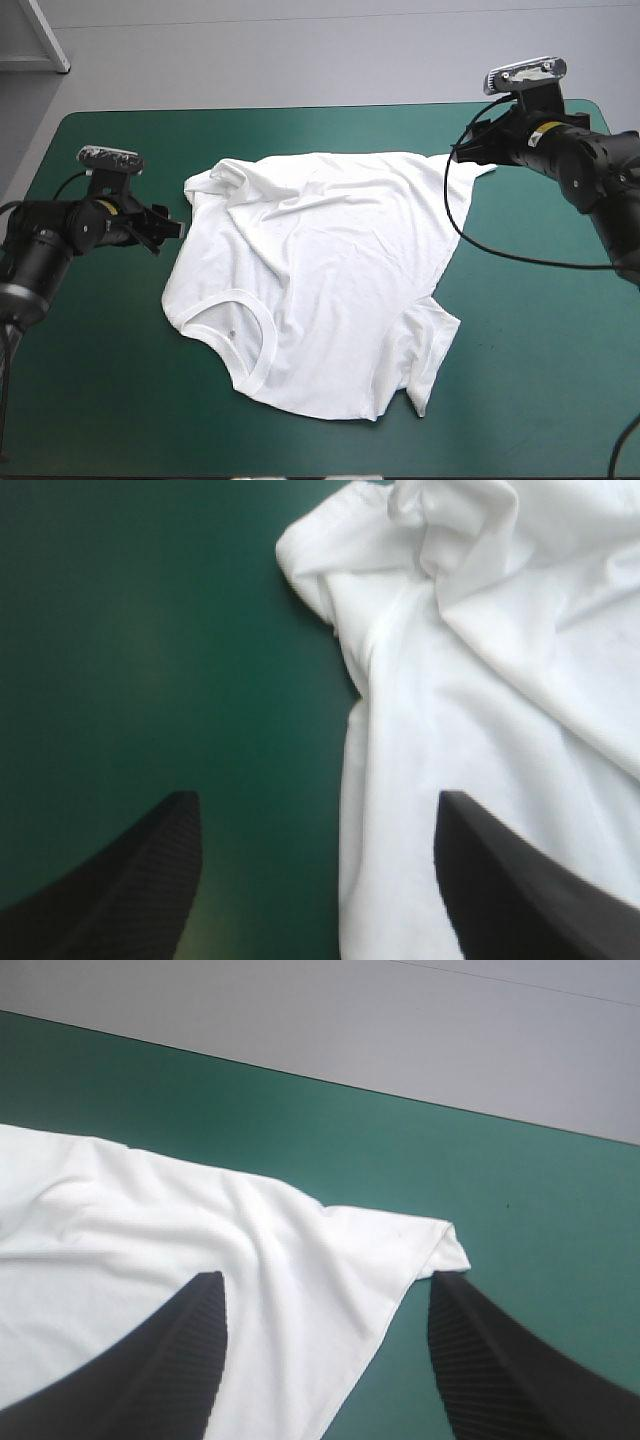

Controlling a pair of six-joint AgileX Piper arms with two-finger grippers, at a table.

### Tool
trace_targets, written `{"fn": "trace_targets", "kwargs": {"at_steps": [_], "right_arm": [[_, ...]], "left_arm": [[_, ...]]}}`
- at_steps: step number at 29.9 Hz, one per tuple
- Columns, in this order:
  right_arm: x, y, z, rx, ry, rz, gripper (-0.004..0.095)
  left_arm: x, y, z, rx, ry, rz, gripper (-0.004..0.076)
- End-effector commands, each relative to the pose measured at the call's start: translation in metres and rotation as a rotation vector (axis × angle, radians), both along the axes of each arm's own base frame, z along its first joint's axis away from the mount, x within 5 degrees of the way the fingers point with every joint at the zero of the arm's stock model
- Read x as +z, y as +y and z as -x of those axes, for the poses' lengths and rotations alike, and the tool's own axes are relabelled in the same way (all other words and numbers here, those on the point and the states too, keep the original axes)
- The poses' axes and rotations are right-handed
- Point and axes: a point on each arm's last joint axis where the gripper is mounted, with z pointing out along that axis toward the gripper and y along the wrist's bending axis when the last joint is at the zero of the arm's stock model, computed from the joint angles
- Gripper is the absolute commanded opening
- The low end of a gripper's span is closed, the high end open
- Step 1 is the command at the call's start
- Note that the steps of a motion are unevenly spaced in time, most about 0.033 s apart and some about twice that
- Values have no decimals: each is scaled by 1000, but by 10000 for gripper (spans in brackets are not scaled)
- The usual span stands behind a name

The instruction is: Fold the cloth

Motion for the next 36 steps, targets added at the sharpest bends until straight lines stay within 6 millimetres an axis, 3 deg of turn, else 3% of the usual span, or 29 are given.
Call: {"fn": "trace_targets", "kwargs": {"at_steps": [1,5,14,19,32,36], "right_arm": [[18,-6,33,-3,-93,-59,540],[2,-10,60,-14,-54,-74,536],[-13,-17,95,-14,-41,-78,536],[-26,-16,98,-9,6,-81,536],[-35,-16,98,-6,46,-75,536],[-40,-16,98,-6,70,-70,534]], "left_arm": [[6,7,27,79,-71,66,483],[-20,18,43,156,16,135,483],[-64,24,51,191,118,226,482],[-92,24,44,189,214,227,483],[-131,20,17,160,295,277,482],[-139,15,11,134,301,335,430]]}}
